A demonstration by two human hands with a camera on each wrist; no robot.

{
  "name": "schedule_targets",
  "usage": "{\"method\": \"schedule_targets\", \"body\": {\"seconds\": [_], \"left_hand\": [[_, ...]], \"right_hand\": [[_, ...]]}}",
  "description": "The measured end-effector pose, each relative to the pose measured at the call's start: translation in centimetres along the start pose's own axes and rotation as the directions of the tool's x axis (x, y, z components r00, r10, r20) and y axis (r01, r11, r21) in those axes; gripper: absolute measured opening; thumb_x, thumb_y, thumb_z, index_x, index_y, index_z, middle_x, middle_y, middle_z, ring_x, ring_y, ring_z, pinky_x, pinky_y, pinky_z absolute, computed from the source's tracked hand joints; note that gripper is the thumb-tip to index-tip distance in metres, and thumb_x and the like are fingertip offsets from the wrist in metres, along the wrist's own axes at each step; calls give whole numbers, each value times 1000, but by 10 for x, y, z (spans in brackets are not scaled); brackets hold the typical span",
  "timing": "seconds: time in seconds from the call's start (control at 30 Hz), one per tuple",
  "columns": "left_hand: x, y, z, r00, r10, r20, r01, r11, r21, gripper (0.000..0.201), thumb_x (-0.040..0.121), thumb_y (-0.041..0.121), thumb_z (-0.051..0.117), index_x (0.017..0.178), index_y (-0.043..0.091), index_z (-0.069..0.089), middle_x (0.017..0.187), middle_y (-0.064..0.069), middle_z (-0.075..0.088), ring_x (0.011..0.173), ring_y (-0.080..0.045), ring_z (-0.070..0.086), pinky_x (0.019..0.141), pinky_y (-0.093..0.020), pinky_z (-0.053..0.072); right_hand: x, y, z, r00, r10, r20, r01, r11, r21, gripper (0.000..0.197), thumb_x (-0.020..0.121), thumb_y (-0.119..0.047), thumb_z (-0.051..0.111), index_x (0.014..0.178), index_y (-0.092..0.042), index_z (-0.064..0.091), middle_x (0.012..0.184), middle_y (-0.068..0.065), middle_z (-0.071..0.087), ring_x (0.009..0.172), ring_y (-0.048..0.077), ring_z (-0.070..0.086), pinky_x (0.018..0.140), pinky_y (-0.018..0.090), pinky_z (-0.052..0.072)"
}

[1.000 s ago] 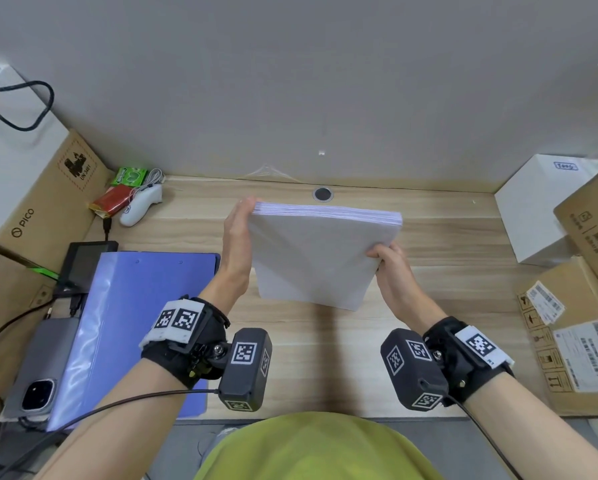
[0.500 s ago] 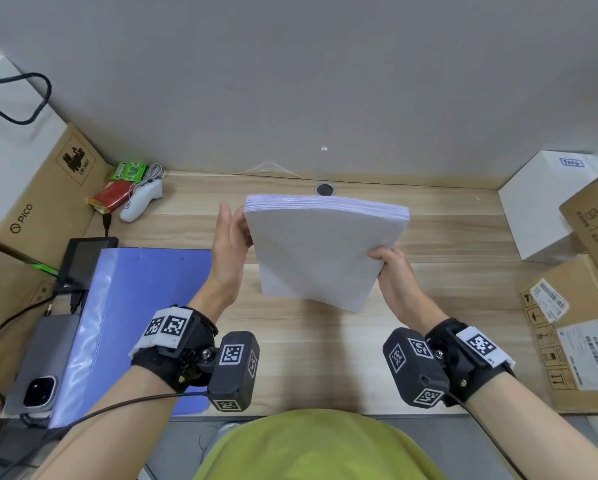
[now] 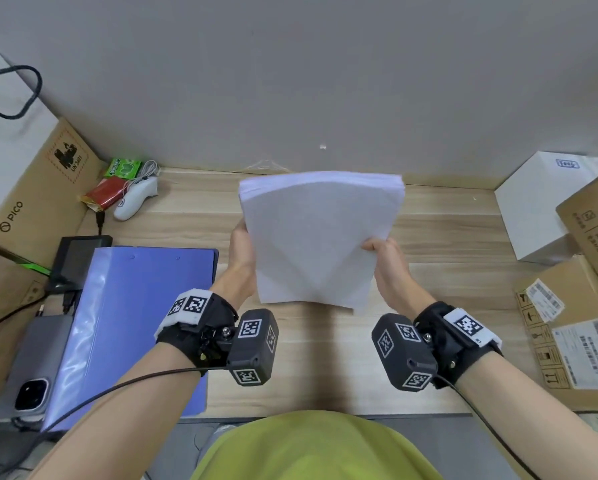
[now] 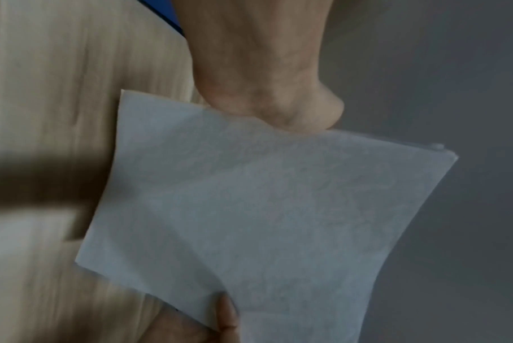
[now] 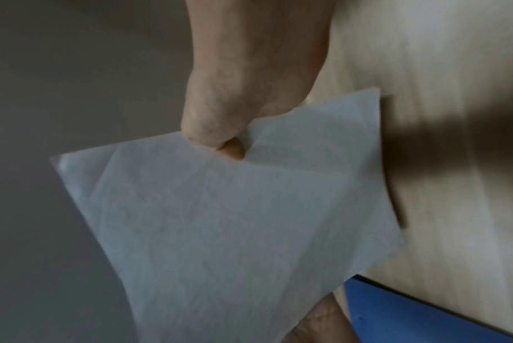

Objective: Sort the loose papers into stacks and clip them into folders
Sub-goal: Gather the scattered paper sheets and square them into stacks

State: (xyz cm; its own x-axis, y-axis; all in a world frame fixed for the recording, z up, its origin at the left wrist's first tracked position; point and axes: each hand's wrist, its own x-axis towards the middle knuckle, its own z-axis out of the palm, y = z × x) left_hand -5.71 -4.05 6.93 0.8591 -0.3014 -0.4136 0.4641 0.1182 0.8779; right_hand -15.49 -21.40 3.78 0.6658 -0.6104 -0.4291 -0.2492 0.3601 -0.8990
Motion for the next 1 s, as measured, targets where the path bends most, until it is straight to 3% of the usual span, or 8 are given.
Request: {"method": "schedule_targets", "body": {"seconds": [0.1, 0.23, 0.4, 0.57, 0.67, 0.77, 0.9, 1.0], "left_hand": [[4, 17, 4, 997, 66, -29, -66, 998, -12, 31, 92, 13, 31, 63, 20, 41, 53, 12, 51, 40, -4, 46, 43, -12, 34], [7, 27, 6, 992, 123, -35, -124, 992, -25, 38, 95, 5, 24, 62, 18, 39, 44, 15, 50, 37, -2, 44, 40, -10, 33], [10, -11, -20, 999, 22, -46, -13, 983, 184, 52, 93, 10, 27, 52, 25, 53, 49, 17, 56, 48, -2, 46, 57, -25, 35], [10, -13, -27, 999, 2, -50, 6, 987, 160, 43, 96, 15, 28, 62, 24, 54, 59, 16, 62, 62, -8, 49, 65, -28, 36], [6, -8, -22, 999, -8, -41, 15, 988, 152, 52, 95, 13, 29, 51, 27, 53, 51, 16, 56, 48, -3, 46, 57, -26, 33], [-3, -6, -12, 1000, -24, -17, 26, 990, 140, 47, 96, 6, 23, 57, 18, 47, 41, 15, 52, 34, 1, 43, 41, -16, 34], [-7, -12, -10, 999, -25, -38, 29, 993, 112, 59, 97, 3, 23, 47, 21, 50, 37, 16, 46, 31, 2, 38, 36, -12, 31], [-9, -18, -10, 995, -58, -78, 62, 996, 63, 44, 98, 5, 25, 63, 15, 48, 40, 15, 53, 33, 2, 46, 35, -8, 33]], "right_hand": [[2, -28, 5, 996, -89, -25, 90, 996, 21, 25, 79, 7, 45, 75, -16, 52, 76, -1, 60, 69, 14, 57, 62, 26, 43], [-1, -45, 5, 982, -181, 49, 177, 981, 76, 20, 74, 2, 45, 75, -16, 53, 79, -2, 62, 70, 10, 58, 64, 21, 44], [-7, 2, -8, 981, -105, 163, 94, 993, 72, 32, 89, -7, 36, 85, -22, 63, 80, -12, 68, 77, 9, 56, 76, 30, 37], [2, 7, -19, 962, -100, 254, 102, 995, 5, 37, 88, -6, 33, 95, -24, 65, 92, -13, 68, 86, 10, 55, 80, 29, 37], [4, 6, -18, 964, -105, 243, 106, 994, 10, 26, 79, -12, 41, 91, -20, 63, 90, -5, 63, 86, 16, 48, 76, 31, 34], [1, 11, -13, 978, -99, 183, 107, 994, -31, 22, 69, -14, 49, 86, -19, 62, 87, -5, 62, 86, 15, 51, 79, 30, 36], [2, 23, -16, 983, -70, 170, 86, 992, -90, 26, 70, -13, 50, 92, -18, 63, 92, -5, 65, 91, 15, 54, 83, 31, 38], [-1, 29, -14, 986, -61, 153, 76, 992, -96, 25, 80, -2, 47, 89, -19, 62, 88, -7, 66, 85, 11, 56, 79, 26, 41]]}}
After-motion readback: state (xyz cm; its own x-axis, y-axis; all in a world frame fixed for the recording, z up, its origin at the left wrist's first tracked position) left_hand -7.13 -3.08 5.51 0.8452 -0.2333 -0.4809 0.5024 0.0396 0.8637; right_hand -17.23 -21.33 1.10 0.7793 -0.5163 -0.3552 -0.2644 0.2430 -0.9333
